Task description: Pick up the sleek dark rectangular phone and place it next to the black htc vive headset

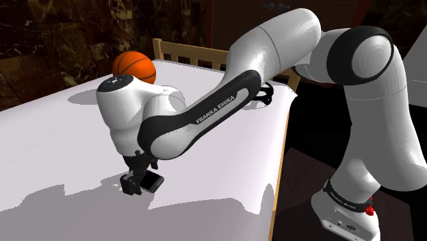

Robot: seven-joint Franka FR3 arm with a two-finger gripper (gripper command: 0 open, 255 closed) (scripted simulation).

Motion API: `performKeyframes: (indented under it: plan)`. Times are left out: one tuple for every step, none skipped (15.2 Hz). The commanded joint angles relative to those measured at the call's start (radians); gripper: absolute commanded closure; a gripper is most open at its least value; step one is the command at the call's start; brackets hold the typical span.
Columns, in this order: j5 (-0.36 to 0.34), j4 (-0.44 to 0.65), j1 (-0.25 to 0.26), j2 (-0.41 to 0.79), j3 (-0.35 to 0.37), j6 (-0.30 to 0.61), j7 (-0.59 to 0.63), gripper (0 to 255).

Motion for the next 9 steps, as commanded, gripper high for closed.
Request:
performKeyframes:
  plan:
    - [0.000, 0.000, 0.000, 0.000, 0.000, 0.001, 0.000, 0]
    - [0.000, 0.000, 0.000, 0.000, 0.000, 0.001, 0.000, 0]
    - [0.000, 0.000, 0.000, 0.000, 0.000, 0.001, 0.000, 0]
    - [0.000, 0.000, 0.000, 0.000, 0.000, 0.001, 0.000, 0]
    - [0.000, 0.000, 0.000, 0.000, 0.000, 0.001, 0.000, 255]
    - [0.000, 0.000, 0.000, 0.000, 0.000, 0.001, 0.000, 255]
    - [0.000, -0.001, 0.000, -0.001, 0.000, 0.001, 0.000, 255]
    - [0.000, -0.001, 0.000, 0.000, 0.000, 0.001, 0.000, 255]
    - [0.000, 0.000, 0.000, 0.001, 0.000, 0.001, 0.000, 255]
